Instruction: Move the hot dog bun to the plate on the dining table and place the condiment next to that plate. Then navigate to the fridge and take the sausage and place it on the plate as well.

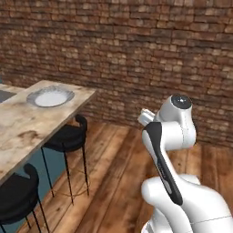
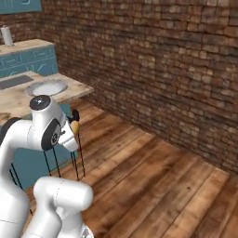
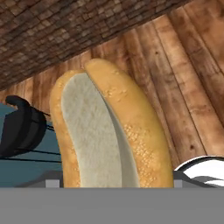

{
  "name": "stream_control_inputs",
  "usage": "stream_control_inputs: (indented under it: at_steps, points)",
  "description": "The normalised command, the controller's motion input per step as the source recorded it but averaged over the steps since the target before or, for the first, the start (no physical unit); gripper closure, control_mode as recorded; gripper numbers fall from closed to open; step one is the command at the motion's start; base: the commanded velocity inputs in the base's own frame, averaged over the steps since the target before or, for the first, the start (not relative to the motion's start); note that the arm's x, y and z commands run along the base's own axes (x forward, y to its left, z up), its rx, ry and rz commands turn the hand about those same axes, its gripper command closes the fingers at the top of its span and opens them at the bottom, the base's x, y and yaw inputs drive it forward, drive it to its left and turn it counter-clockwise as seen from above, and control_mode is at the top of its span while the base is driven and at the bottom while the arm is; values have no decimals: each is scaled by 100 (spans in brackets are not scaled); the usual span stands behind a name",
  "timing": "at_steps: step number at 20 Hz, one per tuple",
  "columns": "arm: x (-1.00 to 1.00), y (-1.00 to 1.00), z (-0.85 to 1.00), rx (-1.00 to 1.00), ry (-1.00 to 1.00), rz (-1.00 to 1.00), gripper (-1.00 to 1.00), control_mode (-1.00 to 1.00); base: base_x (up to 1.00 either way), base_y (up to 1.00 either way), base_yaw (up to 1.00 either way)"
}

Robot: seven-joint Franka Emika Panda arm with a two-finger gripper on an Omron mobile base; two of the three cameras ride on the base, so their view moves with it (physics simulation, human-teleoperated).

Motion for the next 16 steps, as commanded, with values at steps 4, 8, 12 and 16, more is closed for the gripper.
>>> stream_control_inputs:
  at_steps: [4, 8, 12, 16]
  points:
    - [0, 0, 0, 0, 0, 0, 100, 100, 46, -19, 61]
    - [0, 0, 0, 0, 0, 0, 100, 100, 50, -16, 63]
    - [0, 0, 0, 0, 0, 0, 100, 100, 72, -16, 59]
    - [0, 0, 0, 0, 0, 0, 100, 100, 70, -50, 37]
